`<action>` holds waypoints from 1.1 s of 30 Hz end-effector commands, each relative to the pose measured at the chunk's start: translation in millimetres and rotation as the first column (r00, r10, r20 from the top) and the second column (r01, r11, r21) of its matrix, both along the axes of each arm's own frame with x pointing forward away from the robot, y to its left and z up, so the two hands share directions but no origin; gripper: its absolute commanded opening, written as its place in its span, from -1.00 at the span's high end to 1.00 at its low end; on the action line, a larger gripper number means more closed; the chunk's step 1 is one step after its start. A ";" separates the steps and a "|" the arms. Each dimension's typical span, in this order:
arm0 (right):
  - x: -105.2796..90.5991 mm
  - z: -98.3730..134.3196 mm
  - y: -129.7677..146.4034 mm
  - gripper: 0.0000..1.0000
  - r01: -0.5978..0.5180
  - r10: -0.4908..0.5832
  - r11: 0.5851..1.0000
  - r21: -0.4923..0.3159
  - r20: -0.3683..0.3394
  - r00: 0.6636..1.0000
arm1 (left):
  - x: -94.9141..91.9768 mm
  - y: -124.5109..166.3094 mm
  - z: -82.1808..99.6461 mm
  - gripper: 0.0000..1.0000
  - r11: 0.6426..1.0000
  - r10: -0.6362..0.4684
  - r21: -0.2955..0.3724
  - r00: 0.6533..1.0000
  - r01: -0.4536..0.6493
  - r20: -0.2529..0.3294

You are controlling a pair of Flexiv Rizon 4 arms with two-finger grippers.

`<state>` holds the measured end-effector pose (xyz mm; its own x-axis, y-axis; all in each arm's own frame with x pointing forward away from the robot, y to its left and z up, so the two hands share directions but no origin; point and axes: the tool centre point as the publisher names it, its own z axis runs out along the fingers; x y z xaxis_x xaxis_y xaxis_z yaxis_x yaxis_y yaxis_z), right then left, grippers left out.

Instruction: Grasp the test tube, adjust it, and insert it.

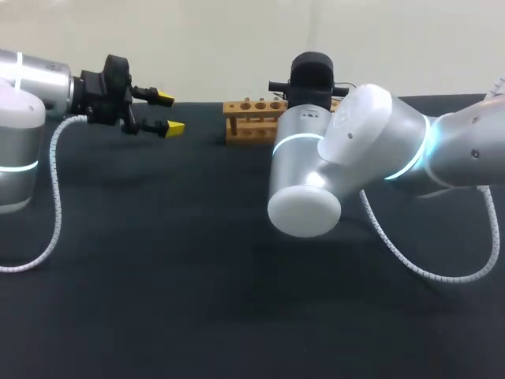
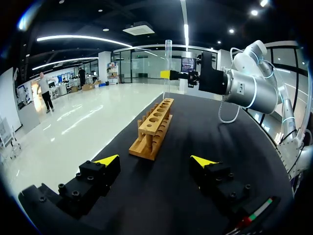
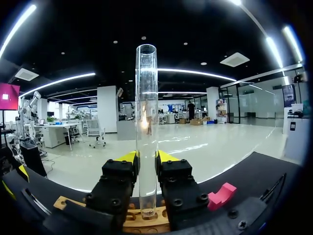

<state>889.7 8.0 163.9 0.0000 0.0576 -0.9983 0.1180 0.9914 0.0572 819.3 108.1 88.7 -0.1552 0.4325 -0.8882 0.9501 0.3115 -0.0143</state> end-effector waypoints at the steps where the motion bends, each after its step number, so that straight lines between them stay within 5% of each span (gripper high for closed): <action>1: 0.9 -2.2 -1.9 1.00 -0.004 0.004 1.000 0.001 0.000 1.000 | -1.1 0.5 -1.0 -1.00 1.000 0.001 -0.004 1.000 -0.001 0.005; 33: 9.3 -33.6 -1.2 1.00 -0.011 0.012 1.000 0.015 -0.041 0.999 | -1.1 0.5 -1.0 -1.00 1.000 0.001 -0.004 1.000 -0.001 0.005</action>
